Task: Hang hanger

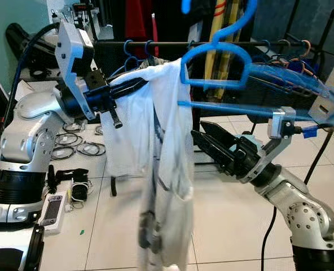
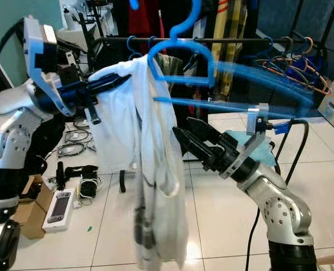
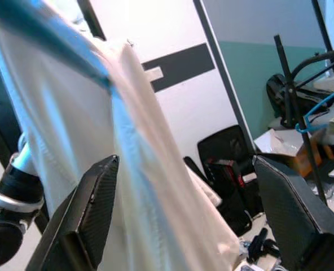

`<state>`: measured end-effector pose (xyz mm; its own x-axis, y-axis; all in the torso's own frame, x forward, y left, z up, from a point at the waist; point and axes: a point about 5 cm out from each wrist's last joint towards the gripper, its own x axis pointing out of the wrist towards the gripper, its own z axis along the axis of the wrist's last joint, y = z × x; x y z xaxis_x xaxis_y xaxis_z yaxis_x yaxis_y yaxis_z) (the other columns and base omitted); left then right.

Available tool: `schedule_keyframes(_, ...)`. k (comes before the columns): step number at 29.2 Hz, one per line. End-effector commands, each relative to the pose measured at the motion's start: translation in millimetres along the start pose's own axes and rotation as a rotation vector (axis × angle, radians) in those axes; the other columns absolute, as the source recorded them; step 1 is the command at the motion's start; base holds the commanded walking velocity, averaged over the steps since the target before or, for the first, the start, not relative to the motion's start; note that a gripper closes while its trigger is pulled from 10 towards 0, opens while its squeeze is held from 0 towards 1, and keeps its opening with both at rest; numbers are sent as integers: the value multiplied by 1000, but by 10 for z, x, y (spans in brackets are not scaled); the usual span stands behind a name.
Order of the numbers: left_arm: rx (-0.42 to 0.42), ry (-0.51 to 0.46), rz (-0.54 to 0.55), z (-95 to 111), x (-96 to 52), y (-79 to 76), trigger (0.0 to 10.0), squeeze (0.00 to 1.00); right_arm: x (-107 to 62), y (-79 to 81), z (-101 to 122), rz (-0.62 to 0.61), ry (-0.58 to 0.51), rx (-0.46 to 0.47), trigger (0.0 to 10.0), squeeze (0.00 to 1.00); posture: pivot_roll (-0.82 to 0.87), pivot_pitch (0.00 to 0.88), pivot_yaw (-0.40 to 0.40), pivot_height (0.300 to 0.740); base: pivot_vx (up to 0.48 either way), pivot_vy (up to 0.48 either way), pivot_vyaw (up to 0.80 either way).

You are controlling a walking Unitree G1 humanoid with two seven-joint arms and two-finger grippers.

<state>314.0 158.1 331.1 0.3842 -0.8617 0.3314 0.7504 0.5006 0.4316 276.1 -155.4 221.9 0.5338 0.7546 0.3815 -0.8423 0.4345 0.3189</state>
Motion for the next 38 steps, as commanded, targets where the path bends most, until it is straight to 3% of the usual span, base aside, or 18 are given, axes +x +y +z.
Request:
schedule_keyframes(1, -12, -71, 30, 124, 9, 17, 10000, 0, 39, -5, 17, -11, -51, 34, 10000, 0, -28, 13, 28, 740, 0, 0, 0)
schedule_keyframes(5, -31, -118, 82, 185, -1, 72, 10000, 0, 61, -8, 2, -18, -81, 60, 10000, 0, -26, 13, 27, 740, 0, 0, 0)
schedule_keyframes(8, -41, -143, 119, 202, -4, 95, 10000, 0, 71, 36, -70, 4, -44, 65, 10000, 0, -23, 16, 28, 740, 0, 0, 0)
schedule_keyframes(18, -62, -167, 118, 228, 60, 47, 10000, 0, 119, 93, -124, 25, -14, 74, 10000, 0, -24, 17, 30, 740, 0, 0, 0)
schedule_keyframes(20, -68, -171, 115, 240, 80, 25, 10000, 0, 129, 63, -223, -22, 104, 28, 10000, 0, -26, 18, 30, 740, 0, 0, 0)
schedule_keyframes(21, -68, -171, 115, 240, 80, 25, 10000, 0, 129, 63, -223, -22, 104, 28, 10000, 0, -26, 18, 30, 740, 0, 0, 0)
schedule_keyframes(23, -72, -174, 114, 251, 95, 11, 10000, 0, 121, -47, -342, -126, 239, -26, 10000, 0, -26, 18, 30, 740, 0, 0, 0)
schedule_keyframes(26, -73, -176, 116, 255, 98, 11, 10000, 0, 113, -98, -371, -171, 278, -39, 10000, 0, -26, 19, 30, 740, 0, 0, 0)
schedule_keyframes(27, -70, -177, 120, 260, 97, 13, 10000, 0, 78, -159, -418, -225, 367, -88, 10000, 0, -28, 18, 30, 740, 0, 0, 0)
schedule_keyframes(36, -53, -169, 136, 280, 80, 29, 10000, 0, -35, -323, -428, -385, 510, -122, 10000, 0, -28, 19, 27, 740, 0, 0, 0)
schedule_keyframes(37, -37, -152, 135, 275, 73, 30, 10000, 0, -53, -375, -391, -433, 521, -134, 4275, 0, -30, 19, 26, 740, 0, 0, 0)
schedule_keyframes(38, -37, -152, 135, 275, 73, 30, 10000, 0, -53, -375, -391, -433, 521, -134, 4275, 0, -30, 19, 26, 740, 0, 0, 0)
